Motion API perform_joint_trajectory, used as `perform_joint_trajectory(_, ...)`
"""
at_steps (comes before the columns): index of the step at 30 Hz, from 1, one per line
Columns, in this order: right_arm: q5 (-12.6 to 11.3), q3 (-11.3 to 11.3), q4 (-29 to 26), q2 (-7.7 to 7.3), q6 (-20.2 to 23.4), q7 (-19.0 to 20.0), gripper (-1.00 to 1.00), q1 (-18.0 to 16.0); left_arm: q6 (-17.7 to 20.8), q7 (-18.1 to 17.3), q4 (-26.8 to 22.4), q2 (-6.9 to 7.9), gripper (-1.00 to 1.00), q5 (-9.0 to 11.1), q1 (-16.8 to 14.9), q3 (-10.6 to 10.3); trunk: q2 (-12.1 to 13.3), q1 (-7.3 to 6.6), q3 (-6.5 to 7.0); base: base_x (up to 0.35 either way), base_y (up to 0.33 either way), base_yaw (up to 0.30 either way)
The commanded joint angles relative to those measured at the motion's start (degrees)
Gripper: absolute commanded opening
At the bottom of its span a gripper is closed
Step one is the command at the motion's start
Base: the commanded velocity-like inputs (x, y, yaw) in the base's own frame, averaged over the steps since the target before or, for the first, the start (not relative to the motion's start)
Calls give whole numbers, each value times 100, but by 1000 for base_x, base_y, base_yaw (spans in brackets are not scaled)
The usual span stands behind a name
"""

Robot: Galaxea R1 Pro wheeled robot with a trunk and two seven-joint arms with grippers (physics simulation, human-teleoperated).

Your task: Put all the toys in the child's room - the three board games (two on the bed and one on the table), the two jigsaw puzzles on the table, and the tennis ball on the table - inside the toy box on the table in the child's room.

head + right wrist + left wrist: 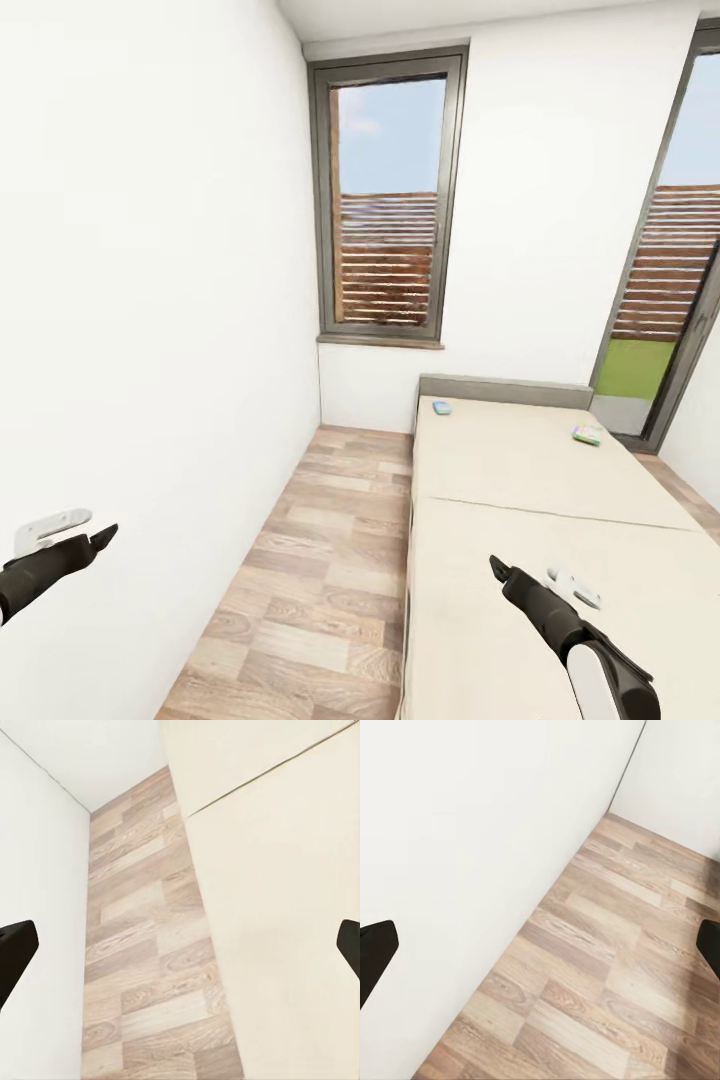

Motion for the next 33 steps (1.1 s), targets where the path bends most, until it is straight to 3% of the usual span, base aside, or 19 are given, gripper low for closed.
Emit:
perform_joint_trajectory(1, -61, -5, -7, 5, 24, -44, 100, -3, 37, -21, -2, -3, 100, 16, -3, 10, -5, 3, -3, 61, 0, 0)
perform_joint_trajectory(21, -66, -5, -6, 11, 24, -44, 100, -3, 37, -23, -11, -6, 100, 16, -3, -8, -5, 3, -3, 52, 40, -4)
perform_joint_trajectory(33, -70, -7, -6, 5, 24, -44, 100, -5, 37, -23, -21, -8, 100, 17, -3, -14, -5, 3, 15, 7, 7, -221)
